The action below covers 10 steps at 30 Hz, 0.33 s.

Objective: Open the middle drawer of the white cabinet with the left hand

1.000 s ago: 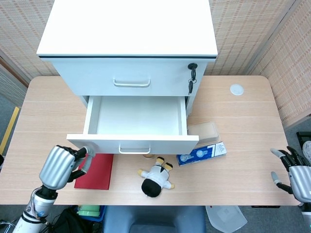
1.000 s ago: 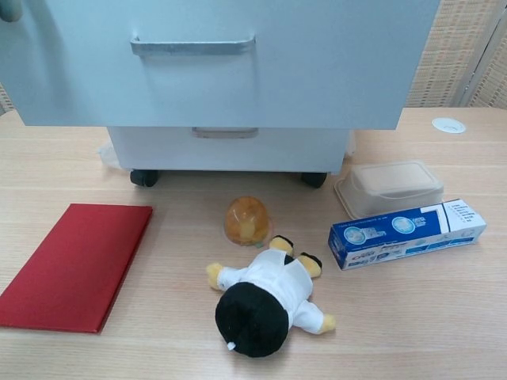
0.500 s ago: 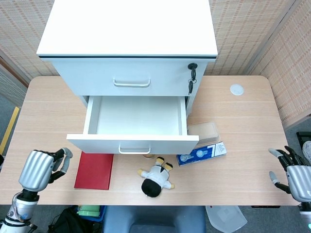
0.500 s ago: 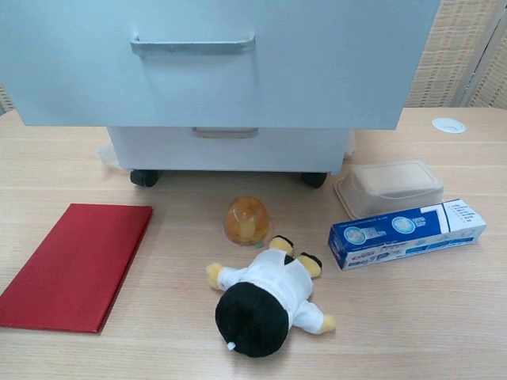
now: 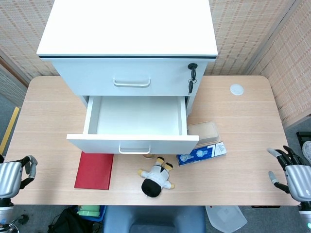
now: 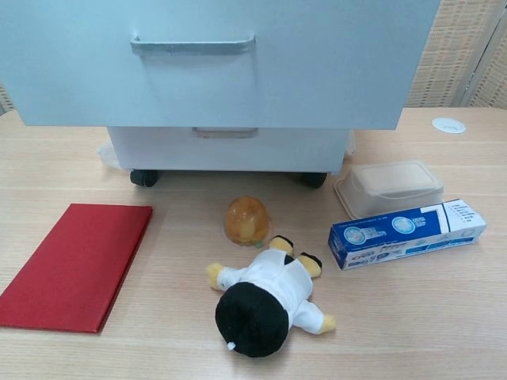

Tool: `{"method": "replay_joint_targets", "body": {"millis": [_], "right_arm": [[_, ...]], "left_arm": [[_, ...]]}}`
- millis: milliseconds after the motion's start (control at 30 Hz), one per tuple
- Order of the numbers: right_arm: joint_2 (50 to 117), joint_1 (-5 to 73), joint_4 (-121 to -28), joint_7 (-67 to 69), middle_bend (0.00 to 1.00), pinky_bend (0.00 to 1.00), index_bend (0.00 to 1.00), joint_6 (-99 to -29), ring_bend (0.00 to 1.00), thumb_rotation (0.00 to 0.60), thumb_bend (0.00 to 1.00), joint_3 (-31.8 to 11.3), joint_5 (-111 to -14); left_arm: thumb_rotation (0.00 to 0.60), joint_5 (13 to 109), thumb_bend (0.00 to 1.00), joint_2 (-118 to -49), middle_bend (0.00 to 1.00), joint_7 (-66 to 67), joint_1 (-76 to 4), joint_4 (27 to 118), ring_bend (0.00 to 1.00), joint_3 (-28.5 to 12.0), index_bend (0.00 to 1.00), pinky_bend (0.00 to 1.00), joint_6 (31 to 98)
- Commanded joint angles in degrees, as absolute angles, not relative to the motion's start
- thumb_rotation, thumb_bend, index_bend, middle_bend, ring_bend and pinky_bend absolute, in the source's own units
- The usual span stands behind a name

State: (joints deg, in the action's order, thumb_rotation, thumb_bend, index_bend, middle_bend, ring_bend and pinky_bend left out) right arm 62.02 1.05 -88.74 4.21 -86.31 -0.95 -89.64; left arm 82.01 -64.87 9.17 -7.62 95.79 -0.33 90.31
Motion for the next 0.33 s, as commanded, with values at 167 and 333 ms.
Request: {"method": "replay_joint_targets", "body": {"millis": [167,333], "right_arm": [[61.49,0.74,-89.31,3.61,0.22,0.21,0.18,-87.59,0.18,0.600,0.33,-1.14,-90.00],[61.48,0.07,-88.84,3.62,0.22,0.21,0.18,-88.52,0.18,0.600,0.33,-1.15,-89.66]], "left_arm": [[0.600,83.92,0.55,-68.33,0.45,10.86,-6.00,89.99,0.36,0.44,0.40,0.41,90.82],[0.600,84.80,0.55,-68.56,0.45,12.54,-5.98,90.16,0.36,0.77,0.40,0.40,89.74]]}}
